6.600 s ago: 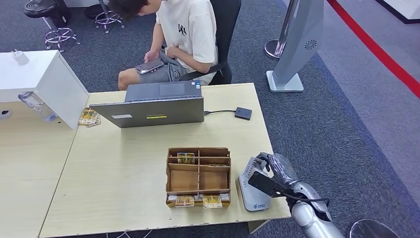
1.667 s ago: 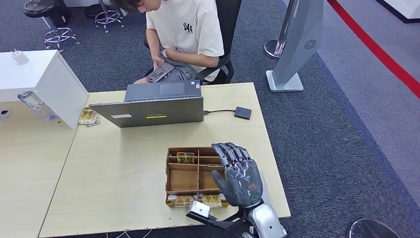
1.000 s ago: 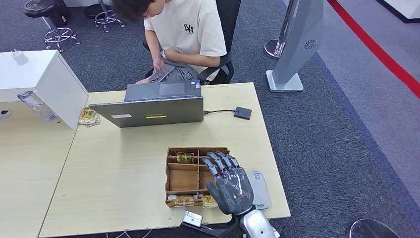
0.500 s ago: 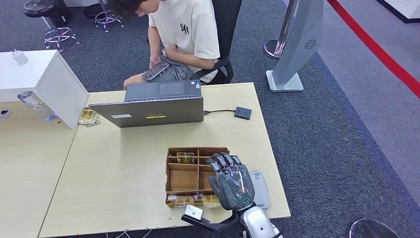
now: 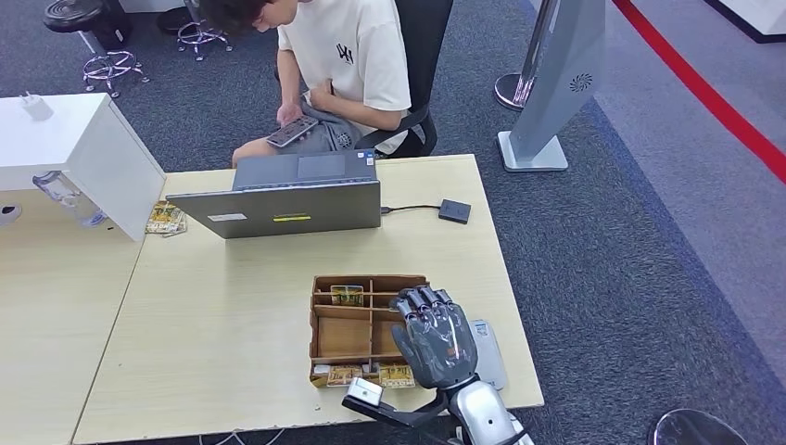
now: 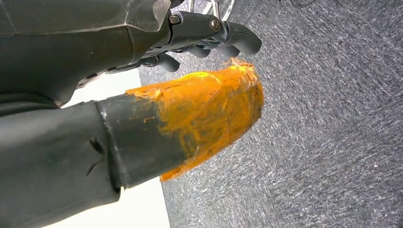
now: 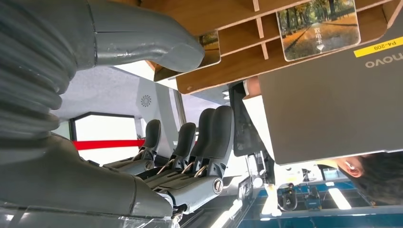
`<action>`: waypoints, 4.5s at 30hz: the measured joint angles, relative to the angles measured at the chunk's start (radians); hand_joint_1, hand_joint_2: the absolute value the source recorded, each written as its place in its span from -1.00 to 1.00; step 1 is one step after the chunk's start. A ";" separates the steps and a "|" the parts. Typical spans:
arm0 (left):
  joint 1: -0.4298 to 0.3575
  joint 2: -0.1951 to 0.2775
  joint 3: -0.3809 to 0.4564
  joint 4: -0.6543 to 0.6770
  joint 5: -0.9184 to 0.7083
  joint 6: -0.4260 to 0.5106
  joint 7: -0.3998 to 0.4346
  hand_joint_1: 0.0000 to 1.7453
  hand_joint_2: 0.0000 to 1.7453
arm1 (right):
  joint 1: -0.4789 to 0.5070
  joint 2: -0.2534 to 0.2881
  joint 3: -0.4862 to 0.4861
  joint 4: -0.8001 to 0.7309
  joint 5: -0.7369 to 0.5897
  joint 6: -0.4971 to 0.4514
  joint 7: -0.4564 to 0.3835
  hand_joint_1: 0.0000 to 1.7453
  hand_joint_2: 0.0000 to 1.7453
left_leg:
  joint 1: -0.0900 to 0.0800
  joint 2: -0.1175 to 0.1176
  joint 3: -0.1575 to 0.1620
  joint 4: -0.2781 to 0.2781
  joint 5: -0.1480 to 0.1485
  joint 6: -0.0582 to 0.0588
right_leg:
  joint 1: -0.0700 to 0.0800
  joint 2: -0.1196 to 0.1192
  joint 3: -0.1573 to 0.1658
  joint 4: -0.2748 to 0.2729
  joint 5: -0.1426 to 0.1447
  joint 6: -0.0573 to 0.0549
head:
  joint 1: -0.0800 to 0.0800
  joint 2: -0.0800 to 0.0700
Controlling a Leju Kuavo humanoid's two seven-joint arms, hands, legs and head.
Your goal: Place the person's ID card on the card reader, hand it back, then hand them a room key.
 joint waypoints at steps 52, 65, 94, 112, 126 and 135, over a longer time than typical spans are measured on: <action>0.000 0.000 0.003 0.000 -0.006 -0.003 -0.011 -1.00 -1.00 | -0.067 0.035 -0.142 0.165 -0.049 0.000 -0.077 0.69 1.00 | 0.000 0.000 0.000 0.000 0.000 0.000 | 0.000 0.000 0.000 0.000 0.000 0.000 | 0.000 0.000; 0.000 0.000 0.003 0.000 -0.006 -0.007 -0.014 -1.00 -1.00 | -0.088 0.041 -0.171 0.206 -0.049 -0.002 -0.079 1.00 1.00 | 0.000 0.000 0.000 0.000 0.000 0.000 | 0.000 0.000 0.000 0.000 0.000 0.000 | 0.000 0.000; 0.002 -0.001 0.038 0.000 0.013 0.009 -0.039 -1.00 -1.00 | 0.008 0.022 -0.111 -0.313 -1.250 0.106 -0.358 1.00 1.00 | 0.000 0.000 0.000 0.000 0.000 0.000 | 0.000 0.000 0.000 0.000 0.000 0.000 | 0.000 0.000; 0.000 -0.004 0.036 0.000 -0.035 -0.005 -0.047 -1.00 -1.00 | -0.090 0.012 -0.040 -0.257 -0.725 0.010 -0.329 1.00 1.00 | 0.000 0.000 0.000 0.000 0.000 0.000 | 0.000 0.000 0.000 0.000 0.000 0.000 | 0.000 0.000; -0.019 0.001 -0.030 0.000 -0.060 -0.045 -0.040 -1.00 -1.00 | -0.383 0.105 -0.107 -0.033 -0.164 0.005 -0.233 1.00 1.00 | 0.000 0.000 0.000 0.000 0.002 -0.001 | 0.000 0.000 0.000 0.001 0.002 0.000 | 0.000 0.000; -0.033 0.003 -0.074 0.000 -0.060 -0.056 -0.034 -1.00 -1.00 | -0.501 0.117 -0.109 0.083 -0.072 0.004 -0.152 1.00 1.00 | 0.000 0.000 0.000 0.000 0.002 -0.001 | 0.000 0.000 0.000 0.001 0.002 0.000 | 0.000 0.000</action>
